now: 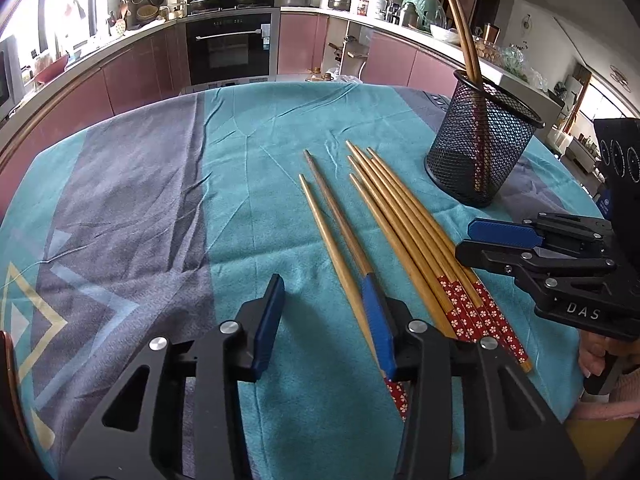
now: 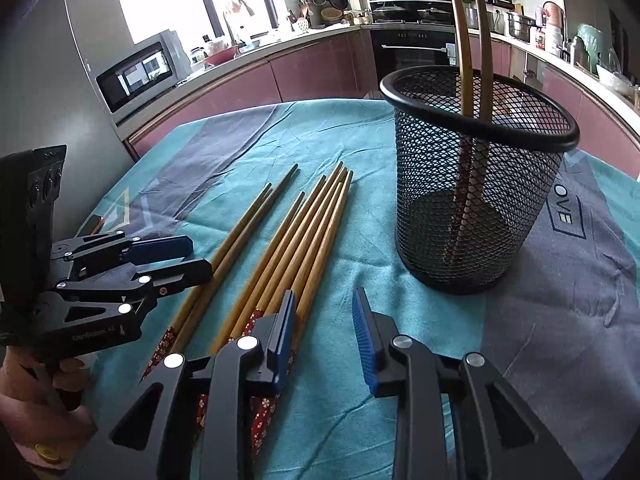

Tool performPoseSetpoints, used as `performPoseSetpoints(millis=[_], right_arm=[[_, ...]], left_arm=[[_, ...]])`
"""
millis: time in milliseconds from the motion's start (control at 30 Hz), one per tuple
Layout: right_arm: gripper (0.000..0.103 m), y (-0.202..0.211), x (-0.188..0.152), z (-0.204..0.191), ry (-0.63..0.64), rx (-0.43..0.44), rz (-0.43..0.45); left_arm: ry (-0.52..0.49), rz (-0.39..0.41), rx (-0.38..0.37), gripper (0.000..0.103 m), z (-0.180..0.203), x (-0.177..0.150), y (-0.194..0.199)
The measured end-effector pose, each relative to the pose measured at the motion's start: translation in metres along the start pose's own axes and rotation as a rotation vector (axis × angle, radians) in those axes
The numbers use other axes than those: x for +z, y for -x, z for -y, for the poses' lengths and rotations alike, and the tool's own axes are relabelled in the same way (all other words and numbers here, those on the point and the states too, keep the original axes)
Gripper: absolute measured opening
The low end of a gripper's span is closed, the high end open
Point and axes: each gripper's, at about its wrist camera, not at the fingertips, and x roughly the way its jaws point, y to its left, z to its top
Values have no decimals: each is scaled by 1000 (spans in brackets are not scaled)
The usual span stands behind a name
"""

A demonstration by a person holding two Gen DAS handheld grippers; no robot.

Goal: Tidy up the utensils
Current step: 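Move both open tools back down to the chopsticks on the table, then grasp a chopstick with the left tool while the right tool grasps another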

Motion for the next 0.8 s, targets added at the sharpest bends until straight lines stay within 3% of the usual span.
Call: performPoseSetpoints(millis=[167, 667, 800], right_arm=[[26, 0, 0, 1, 2, -22, -4], [25, -21, 19, -4, 23, -90, -18], [16, -24, 23, -2, 13, -99, -15]], left_arm=[[13, -8, -8, 34, -4, 1, -2], [0, -26, 21, 30, -1, 21, -20], [7, -24, 32, 23, -2, 24, -22]])
